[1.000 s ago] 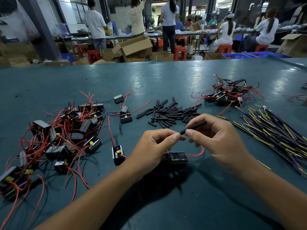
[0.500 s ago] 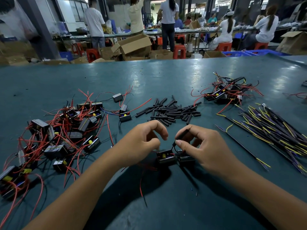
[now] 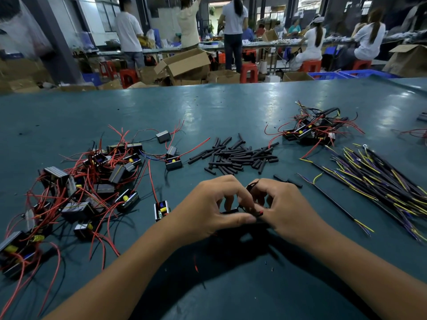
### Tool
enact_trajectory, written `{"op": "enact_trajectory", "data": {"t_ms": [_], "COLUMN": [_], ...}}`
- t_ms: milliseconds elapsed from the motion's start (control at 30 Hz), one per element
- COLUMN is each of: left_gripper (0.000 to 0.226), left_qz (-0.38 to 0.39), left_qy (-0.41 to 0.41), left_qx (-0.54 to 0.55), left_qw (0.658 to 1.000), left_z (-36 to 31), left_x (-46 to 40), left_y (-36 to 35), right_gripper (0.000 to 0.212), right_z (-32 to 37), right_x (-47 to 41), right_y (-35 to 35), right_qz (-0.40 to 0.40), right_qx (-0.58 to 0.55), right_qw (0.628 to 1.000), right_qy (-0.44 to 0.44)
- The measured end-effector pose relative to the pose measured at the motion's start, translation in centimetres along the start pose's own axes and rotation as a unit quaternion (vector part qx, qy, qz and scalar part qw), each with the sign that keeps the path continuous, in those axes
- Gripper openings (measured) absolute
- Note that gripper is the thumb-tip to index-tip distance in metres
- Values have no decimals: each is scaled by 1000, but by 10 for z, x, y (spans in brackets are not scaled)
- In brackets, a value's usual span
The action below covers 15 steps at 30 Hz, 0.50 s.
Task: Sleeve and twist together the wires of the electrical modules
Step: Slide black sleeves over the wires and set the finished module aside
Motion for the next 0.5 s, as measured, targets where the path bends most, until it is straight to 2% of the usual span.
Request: {"op": "enact_trajectory", "data": {"t_ms": [100,233,333,500], "left_gripper": [18,10,11,12], "left_qz": [10,-52,-73,-96], "left_qy": [-19,-10,27,70], "left_qx": [-24,-40,0,58], "left_qw": [999,998,997,991], "left_z": [-1,1,3,11], "left_x": [1,1,2,0], "left_y": [-4,-8,-12,-20], "right_gripper": [5,11,5,10], "right_z": [-1,-3,-10,-12], "right_x": [-1,0,-1,-2], "right_y": [0,1,4,12], "right_qz": [1,14,45,101], "right_qx": [9,10,6,-8], "right_qw": [1000,1000,999,994], "right_qy": [-9,-3,-15,-35]}}
Point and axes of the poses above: each hand's wrist, its own x-axis away from the middle knuckle, its own y-axis out of the back of the hand, z = x × y, the point moved 2 cm from there along -x, towards the middle knuckle, and after that the axes turned 5 degrees about -z, right-handed, at the moved point
